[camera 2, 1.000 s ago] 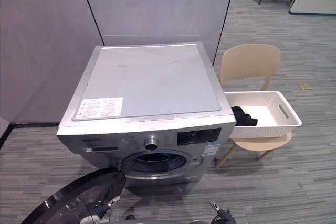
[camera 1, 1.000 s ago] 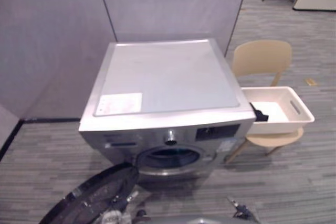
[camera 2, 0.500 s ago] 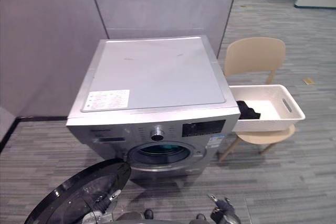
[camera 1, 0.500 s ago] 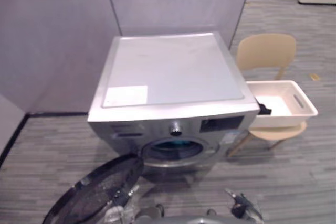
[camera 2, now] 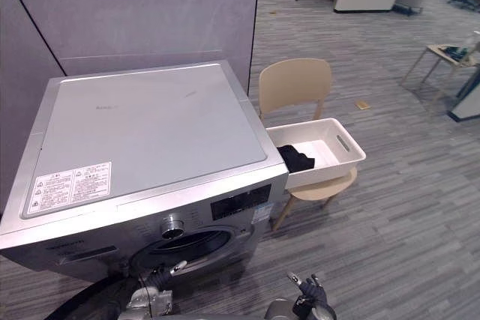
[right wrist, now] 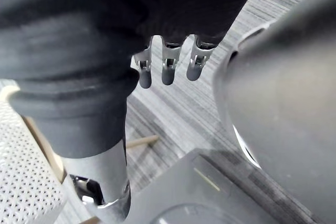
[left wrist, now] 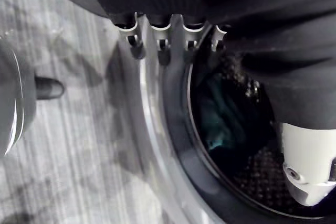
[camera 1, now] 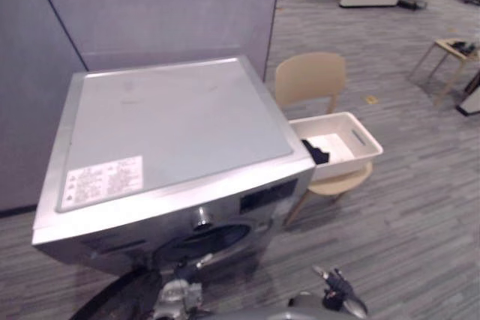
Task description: Pick up the laundry basket with both hands and put the clothes into the washing machine.
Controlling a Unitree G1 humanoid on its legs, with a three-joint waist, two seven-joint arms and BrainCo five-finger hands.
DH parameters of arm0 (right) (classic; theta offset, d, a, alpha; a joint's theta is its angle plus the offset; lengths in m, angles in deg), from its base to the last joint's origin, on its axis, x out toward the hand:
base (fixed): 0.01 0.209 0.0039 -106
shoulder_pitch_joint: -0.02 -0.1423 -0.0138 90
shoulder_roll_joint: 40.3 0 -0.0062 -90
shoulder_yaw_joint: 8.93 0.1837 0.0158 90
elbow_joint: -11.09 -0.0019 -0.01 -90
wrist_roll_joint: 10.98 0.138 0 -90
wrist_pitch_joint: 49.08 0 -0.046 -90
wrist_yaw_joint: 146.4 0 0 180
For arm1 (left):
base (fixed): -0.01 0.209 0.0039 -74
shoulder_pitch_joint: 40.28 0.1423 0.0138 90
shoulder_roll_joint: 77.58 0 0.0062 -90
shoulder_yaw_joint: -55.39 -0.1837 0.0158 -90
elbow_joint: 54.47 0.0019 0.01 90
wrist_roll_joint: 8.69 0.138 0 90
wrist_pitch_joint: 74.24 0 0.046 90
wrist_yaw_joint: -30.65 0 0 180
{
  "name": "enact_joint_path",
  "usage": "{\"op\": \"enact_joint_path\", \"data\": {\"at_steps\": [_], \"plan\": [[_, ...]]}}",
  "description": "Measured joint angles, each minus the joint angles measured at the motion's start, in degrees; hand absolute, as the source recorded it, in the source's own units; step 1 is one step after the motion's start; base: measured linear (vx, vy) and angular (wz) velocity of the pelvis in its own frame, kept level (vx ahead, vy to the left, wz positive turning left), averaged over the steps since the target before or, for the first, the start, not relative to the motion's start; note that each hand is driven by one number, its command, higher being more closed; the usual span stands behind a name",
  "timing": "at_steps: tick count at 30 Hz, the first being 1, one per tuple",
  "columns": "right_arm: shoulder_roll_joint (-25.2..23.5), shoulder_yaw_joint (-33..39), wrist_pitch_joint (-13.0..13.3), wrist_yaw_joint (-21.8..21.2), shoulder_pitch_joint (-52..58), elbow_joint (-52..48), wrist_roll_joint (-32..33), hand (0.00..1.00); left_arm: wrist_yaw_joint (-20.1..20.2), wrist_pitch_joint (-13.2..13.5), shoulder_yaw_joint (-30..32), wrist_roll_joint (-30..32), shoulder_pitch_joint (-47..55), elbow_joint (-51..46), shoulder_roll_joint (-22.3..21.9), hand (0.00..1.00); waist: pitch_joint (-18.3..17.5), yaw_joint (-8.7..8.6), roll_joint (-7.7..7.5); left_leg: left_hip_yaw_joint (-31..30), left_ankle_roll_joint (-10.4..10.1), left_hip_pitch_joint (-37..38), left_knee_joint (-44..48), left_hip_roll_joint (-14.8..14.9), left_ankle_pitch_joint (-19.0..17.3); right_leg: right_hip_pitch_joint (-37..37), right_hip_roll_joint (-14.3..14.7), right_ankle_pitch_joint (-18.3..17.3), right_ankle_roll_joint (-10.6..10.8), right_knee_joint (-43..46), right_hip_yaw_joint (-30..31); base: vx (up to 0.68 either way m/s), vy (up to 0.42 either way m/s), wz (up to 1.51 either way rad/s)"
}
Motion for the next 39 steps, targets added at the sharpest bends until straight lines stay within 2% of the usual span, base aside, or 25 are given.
{"op": "enact_joint_path", "data": {"at_steps": [1, 2, 3, 4, 5, 9, 10, 11, 12, 13, 14, 16, 17, 18, 21, 23, 24, 27, 28, 29, 31, 33, 36, 38, 39], "plan": [[1.0, 2.37, -0.44, 0.31, -0.2, 1.13, 0.01, 0.0, -0.02, 0.01, -0.03, -0.41, 1.09, 0.77, -0.19, 0.0, -0.88, 0.14, 2.7, -1.0, -1.12, -0.48, -0.22, 2.23, 0.59, 0.17, 2.93, -1.24, 0.25, -1.29, 0.16, 0.11, -0.353, -0.37], [1.7, 3.18, -0.52, 0.34, -0.19, 1.54, 0.02, 0.0, 0.01, 0.0, -0.21, -0.41, 1.46, 0.81, -0.52, 0.0, -0.86, 0.03, 3.76, -1.44, -1.86, -0.47, -0.5, 3.27, 1.23, -0.19, 3.61, -1.26, 0.29, -1.21, 0.58, 0.11, -0.409, -0.35], [2.97, 4.39, -0.99, 0.37, -0.01, 3.02, -0.29, 0.0, -0.01, 0.0, -1.5, -0.42, 1.79, 1.36, -0.92, 0.0, -0.64, -0.16, 3.89, -2.35, -3.57, -0.1, -0.98, 3.8, 2.65, 0.03, 4.68, -2.72, 2.68, -1.12, 2.19, 0.09, -0.325, -0.16], [3.33, 5.67, -1.64, 0.41, 0.68, 4.55, -0.36, 0.0, 0.08, 0.03, -1.75, -0.42, 1.54, 1.97, -0.29, 0.0, -0.61, -0.18, 3.72, -2.62, -5.4, 1.62, -1.59, 4.02, 3.68, 1.89, 5.22, -5.52, 7.1, -2.01, 2.89, 0.09, -0.322, -0.13], [3.35, 6.3, -1.9, 0.33, 0.87, 5.18, -0.35, 0.0, 0.09, 0.03, -1.61, -0.42, 1.54, 2.19, 0.02, 0.0, -0.53, -0.15, 3.57, -2.5, -5.95, 2.36, -1.63, 4.44, 3.97, 3.06, 5.62, -6.76, 8.41, -2.9, 2.58, 0.08, -0.323, -0.22], [3.41, 6.75, -2.4, 0.24, 0.57, 7.73, -0.62, 0.0, 0.03, 0.02, 1.07, -0.51, 2.52, 2.99, 0.26, 0.0, -0.69, -1.58, 3.23, -5.97, -8.86, 0.05, 3.38, 9.16, 8.54, 6.92, 11.11, -9.57, 5.38, -5.55, -0.22, 0.02, -0.29, 0.04], [3.21, 6.63, -2.39, 0.2, 0.61, 7.83, -0.83, 0.0, 0.0, 0.08, 1.29, -0.57, 2.7, 2.88, 0.54, 0.0, -0.75, -1.57, 2.71, -6.99, -8.36, -1.78, 5.97, 9.85, 9.35, 7.06, 11.89, -9.88, 4.81, -6.09, -0.66, -0.04, -0.333, 0.19], [2.87, 6.12, -2.31, 0.22, 0.52, 8.38, -1.1, 0.0, 0.02, 0.1, 1.74, -1.26, 2.73, 2.76, 1.17, 0.0, -0.67, -1.52, 1.94, -6.96, -5.38, -6.19, 11.42, 11.28, 12.1, 7.07, 13.39, -10.18, 3.49, -7.52, -1.27, -0.08, -0.35, 0.16], [2.46, 5.33, -2.11, 0.26, -0.05, 8.43, -1.08, 0.0, -0.01, 0.0, 3.11, -2.56, 2.56, 2.69, 2.19, 0.0, -0.74, -1.52, 0.8, -4.4, 0.93, -10.02, 15.89, 13.21, 16.38, 8.11, 14.61, -9.3, 1.98, -10.47, -2.06, -0.06, -0.332, 0.17], [2.39, 5.11, -1.99, 0.27, -0.04, 8.43, -1.08, 0.0, -0.11, 0.04, 3.47, -2.99, 2.49, 2.6, 2.75, 0.0, -0.52, -1.51, -0.02, -2.61, 4.05, -11.21, 17.68, 14.33, 18.6, 9.05, 15.45, -8.53, 1.12, -12.18, -2.42, -0.06, -0.317, 0.11], [2.38, 4.61, -1.77, 0.38, -0.14, 8.38, -1.02, 0.0, -0.04, 0.05, 3.46, -3.18, 2.51, 2.35, 3.25, 0.0, -0.24, -0.96, -0.14, -1.03, 3.89, -13.37, 21.3, 14.81, 16.7, 10.17, 16.83, -7.01, -0.15, -15.07, -2.48, -0.02, -0.259, -0.12], [4.66, 3.61, -0.84, 0.42, -0.99, 7.66, -1.03, 0.0, 0.01, 0.08, 3.32, -3.22, 2.54, 1.93, 2.02, 0.0, 0.33, 0.16, 1.29, -0.99, 0.93, -14.79, 25.71, 10.2, 7.92, 11.6, 18.67, -4.93, -1.47, -19.09, -1.35, 0.0, -0.204, -0.36], [5.86, 2.81, -0.61, 0.29, -2.32, 7.51, -1.07, 0.0, 0.08, 0.09, 3.28, -3.19, 2.57, 1.78, 0.92, 0.0, 0.99, 0.19, 2.47, -1.13, -1.08, -14.87, 25.31, 4.77, 2.99, 12.2, 18.97, -3.74, -1.79, -20.79, -0.63, 0.01, -0.071, -0.46], [6.14, 2.51, -0.61, 0.23, -3.57, 7.48, -1.14, 0.0, 0.19, 0.11, 3.18, -3.16, 2.63, 1.81, 0.37, 0.0, 1.27, 0.31, 3.07, -0.01, -0.15, -14.51, 20.89, -0.71, 0.95, 12.14, 19.01, -2.98, -2.0, -21.44, 0.13, -0.01, -0.033, -0.42], [4.56, 1.39, -0.53, -0.16, -4.78, 6.61, -1.9, 0.0, 0.31, 0.07, 3.4, -3.25, 2.85, 1.88, 0.1, 0.0, 1.01, 1.93, 3.68, -3.77, 2.76, -9.19, 3.37, -6.76, -0.95, 11.51, 20.15, -2.27, -1.57, -22.64, 2.44, 0.03, -0.019, -0.31], [3.66, 0.07, -0.62, -0.72, -5.76, 6.62, -2.73, 0.0, 0.4, 0.29, 5.25, -3.45, 2.37, 1.62, -0.35, 0.0, 0.89, 3.71, 3.59, -8.61, 4.5, -7.71, 0.81, -9.49, -0.33, 11.12, 20.29, -0.67, -1.35, -24.54, 4.74, 0.09, 0.036, -0.56], [2.69, -0.4, -0.73, -0.96, -6.83, 6.56, -3.22, 0.0, 0.41, 0.26, 8.06, -3.77, 2.17, 1.64, -0.83, 0.0, 1.24, 4.52, 3.81, -8.65, 7.43, -7.49, 1.72, -9.82, 0.0, 11.35, 20.52, -0.47, -1.21, -24.56, 5.55, 0.13, 0.091, -0.58], [1.25, -5.18, -0.79, -1.04, -5.98, 4.3, -4.52, 0.0, 0.33, -0.19, 10.15, -4.26, 2.42, 0.63, -2.11, 0.0, 1.61, 4.61, 3.57, -7.15, 8.1, -4.34, 1.11, -9.64, -1.12, 11.4, 19.73, -4.37, -0.54, -17.71, 6.17, 0.06, 0.062, -0.19], [0.23, -7.53, -0.77, -1.2, -4.69, 2.24, -4.89, 0.0, 0.36, -0.48, 10.08, -4.29, 2.11, 0.52, -2.19, 0.0, 1.26, 4.66, 2.75, -6.43, 8.97, -3.23, 1.2, -10.04, -2.42, 6.31, 18.4, -9.06, 0.97, -4.93, 5.66, 0.02, 0.046, -0.07], [-0.45, -8.76, -0.84, -1.68, -4.4, 1.79, -4.92, 0.0, 0.35, -0.55, 10.07, -4.8, 2.22, 0.25, -2.01, 0.0, 1.22, 4.67, 2.48, -6.02, 9.24, -3.0, 1.71, -10.56, -2.94, 1.24, 16.89, -10.51, 2.39, 5.93, 5.63, 0.06, 0.026, -0.09], [-1.12, -8.81, -0.83, -2.35, -3.82, 0.02, -5.08, 0.0, 0.32, -0.63, 10.05, -5.0, 2.51, -0.3, -1.54, 0.0, 1.09, 4.49, 0.76, -5.81, 9.5, -1.99, 3.35, -11.28, -4.32, -5.72, 14.99, -9.73, 5.0, 24.13, 6.35, 0.13, -0.03, 0.05], [-0.73, -7.53, -0.63, -2.35, -3.07, -0.44, -5.57, 0.0, 0.32, -0.96, 9.95, -4.99, 2.41, -0.58, -0.87, 0.0, 1.07, 3.18, -0.24, -8.69, 9.55, 0.03, 6.45, -10.9, -6.16, -9.46, 13.65, -9.62, 5.12, 37.75, 6.49, 0.25, -0.117, 0.55], [0.56, -2.71, -0.8, -2.04, -1.38, -1.82, -5.42, 0.0, 0.33, -0.96, 9.92, -4.99, 0.8, -1.53, -2.25, 0.0, 1.22, 3.11, 1.0, -14.13, 8.53, 0.65, 6.65, -8.57, -6.62, -10.88, 9.77, -9.56, 4.84, 36.52, 6.41, 0.35, -0.274, 0.91], [1.02, -0.26, -0.86, -1.85, -0.43, -1.98, -4.98, 0.0, 0.29, -0.9, 9.78, -5.0, 0.51, -2.12, -2.89, 0.0, 1.3, 3.18, 1.72, -17.43, 6.74, 1.26, 6.65, -6.63, -7.27, -10.19, 7.2, -9.25, 3.56, 28.51, 8.93, 0.24, -0.302, 0.85], [1.01, 0.4, -0.91, -1.72, 0.39, -1.95, -4.77, 0.0, 0.25, -0.87, 9.7, -4.99, 0.51, -2.13, -2.93, 0.0, 1.16, 2.99, 1.85, -19.18, 5.32, 1.53, 6.87, -5.44, -7.66, -8.36, 6.32, -7.9, 1.62, 19.22, 13.23, 0.18, -0.298, 0.65]]}}
